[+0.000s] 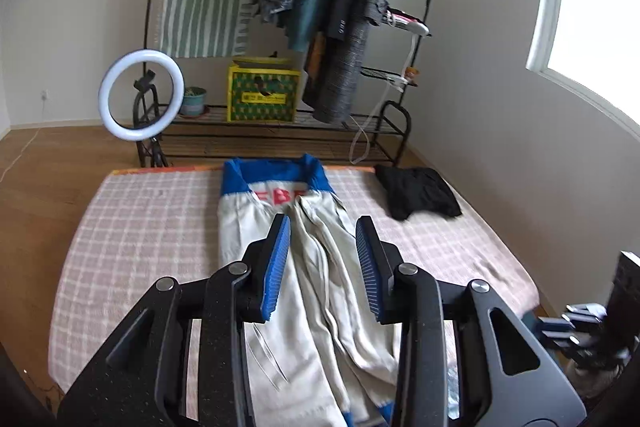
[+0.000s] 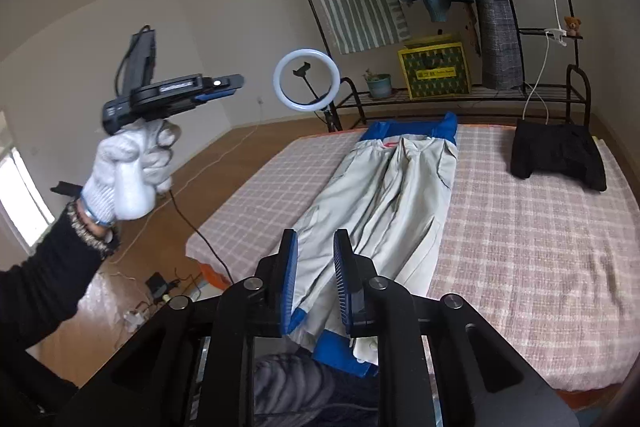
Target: Fold large clothes
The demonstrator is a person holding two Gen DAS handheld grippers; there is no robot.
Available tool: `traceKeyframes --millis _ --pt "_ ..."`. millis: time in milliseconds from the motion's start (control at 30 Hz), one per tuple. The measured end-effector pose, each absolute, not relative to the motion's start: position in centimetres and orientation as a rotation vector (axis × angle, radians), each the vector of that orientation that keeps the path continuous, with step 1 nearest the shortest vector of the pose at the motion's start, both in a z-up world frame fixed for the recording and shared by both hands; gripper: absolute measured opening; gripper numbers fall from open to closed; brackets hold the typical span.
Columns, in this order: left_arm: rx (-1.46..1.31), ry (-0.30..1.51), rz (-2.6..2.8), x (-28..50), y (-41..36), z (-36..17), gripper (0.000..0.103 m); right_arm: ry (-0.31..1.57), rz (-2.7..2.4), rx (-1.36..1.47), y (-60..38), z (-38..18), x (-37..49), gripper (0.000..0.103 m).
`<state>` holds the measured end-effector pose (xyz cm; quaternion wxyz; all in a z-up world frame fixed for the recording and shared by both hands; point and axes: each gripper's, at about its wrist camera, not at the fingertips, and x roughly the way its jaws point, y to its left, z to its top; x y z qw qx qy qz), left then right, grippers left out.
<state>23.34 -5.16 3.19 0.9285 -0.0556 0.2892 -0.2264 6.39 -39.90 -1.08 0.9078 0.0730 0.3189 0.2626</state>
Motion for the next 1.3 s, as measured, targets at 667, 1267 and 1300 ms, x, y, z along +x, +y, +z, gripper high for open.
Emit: traceKeyframes --millis 667,1267,1300 --pt "-0.060 0.597 -0.501 18.8 -1.9 3.1 0.034 1.323 0.442 0.304 -33.8 -19.6 8.7 0.015" --pt "-0.236 1.231 -0.717 18.7 -13.5 -19.4 0.055 1.054 0.377 0.089 -40.4 -18.3 7.3 0.040" --pt "-0.257 1.264 -0.717 19.1 -14.0 -20.5 0.055 1.044 0.381 0.073 -40.4 -18.8 7.1 0.040"
